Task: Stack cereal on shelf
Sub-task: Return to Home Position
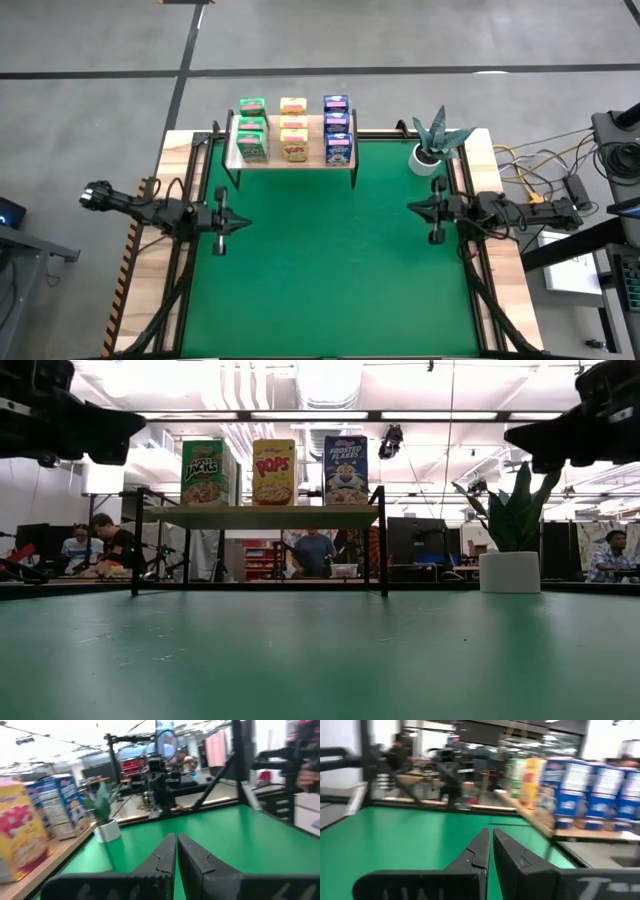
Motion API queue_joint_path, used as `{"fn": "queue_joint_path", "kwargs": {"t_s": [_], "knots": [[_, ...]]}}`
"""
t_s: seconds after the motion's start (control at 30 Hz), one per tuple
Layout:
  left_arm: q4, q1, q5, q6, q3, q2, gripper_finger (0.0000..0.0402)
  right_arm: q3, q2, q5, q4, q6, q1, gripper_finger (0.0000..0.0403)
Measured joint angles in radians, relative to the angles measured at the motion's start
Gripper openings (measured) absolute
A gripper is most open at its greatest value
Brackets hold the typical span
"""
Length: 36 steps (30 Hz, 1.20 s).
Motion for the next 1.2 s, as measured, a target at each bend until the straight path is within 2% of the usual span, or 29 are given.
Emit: {"fn": "queue_joint_path", "kwargs": {"t_s": [0.17, 0.27, 0.33, 1.2], "knots": [[-0.001, 0.0, -0.149, -0.022, 0.0, 0.0, 0.0, 0.0, 0.001, 0.162, -0.004, -0.08, 0.0, 0.0013], [-0.002, 0.0, -0.237, -0.023, 0.0, 0.0, 0.0, 0.0, 0.001, 0.191, 0.001, -0.157, 0.0, 0.0013], [-0.003, 0.0, -0.258, -0.023, 0.0, 0.0, 0.0, 0.0, 0.001, 0.191, 0.0, -0.184, 0.0, 0.0013], [-0.015, 0.0, -0.258, -0.023, 0.009, 0.003, 0.0, -0.002, 0.001, 0.191, -0.001, -0.184, 0.0, 0.0013]]}}
